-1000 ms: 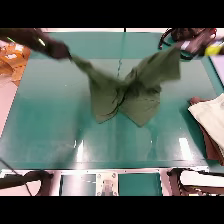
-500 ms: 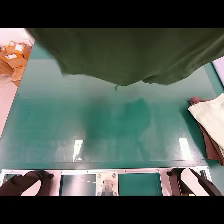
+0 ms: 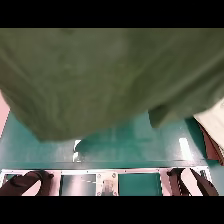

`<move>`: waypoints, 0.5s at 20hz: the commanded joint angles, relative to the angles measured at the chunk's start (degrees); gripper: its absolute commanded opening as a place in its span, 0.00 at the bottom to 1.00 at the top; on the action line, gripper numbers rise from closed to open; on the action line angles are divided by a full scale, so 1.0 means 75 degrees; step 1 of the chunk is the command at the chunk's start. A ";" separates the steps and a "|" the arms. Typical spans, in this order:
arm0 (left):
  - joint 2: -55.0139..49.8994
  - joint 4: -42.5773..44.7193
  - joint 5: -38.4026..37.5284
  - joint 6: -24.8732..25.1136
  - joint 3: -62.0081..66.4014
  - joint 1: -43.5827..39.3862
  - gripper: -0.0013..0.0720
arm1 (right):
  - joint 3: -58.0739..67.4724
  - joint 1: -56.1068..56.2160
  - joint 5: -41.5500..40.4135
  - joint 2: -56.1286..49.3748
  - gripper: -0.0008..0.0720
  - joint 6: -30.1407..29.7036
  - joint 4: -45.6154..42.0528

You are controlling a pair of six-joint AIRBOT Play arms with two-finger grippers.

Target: Fold the shirts.

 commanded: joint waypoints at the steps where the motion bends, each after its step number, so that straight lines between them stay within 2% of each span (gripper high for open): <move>1: -0.0871 0.0067 -0.0201 0.0061 -0.0353 0.0006 0.05 | -0.0641 0.0708 0.0458 -0.0513 0.04 -0.0096 -0.0029; 4: -0.2436 -0.0105 -0.0557 0.0044 -0.0364 0.0006 0.05 | -0.1938 0.2084 0.0306 -0.1309 0.04 -0.0682 -0.0656; 6: -0.3660 -0.0408 -0.0723 0.0041 -0.0364 0.0006 0.05 | -0.2894 0.2754 -0.0233 -0.2037 0.04 -0.0679 -0.1282; 10: -0.6059 -0.1411 -0.0627 0.0058 -0.0364 0.0003 0.05 | -0.3978 0.3226 -0.1137 -0.3876 0.04 -0.0682 -0.1343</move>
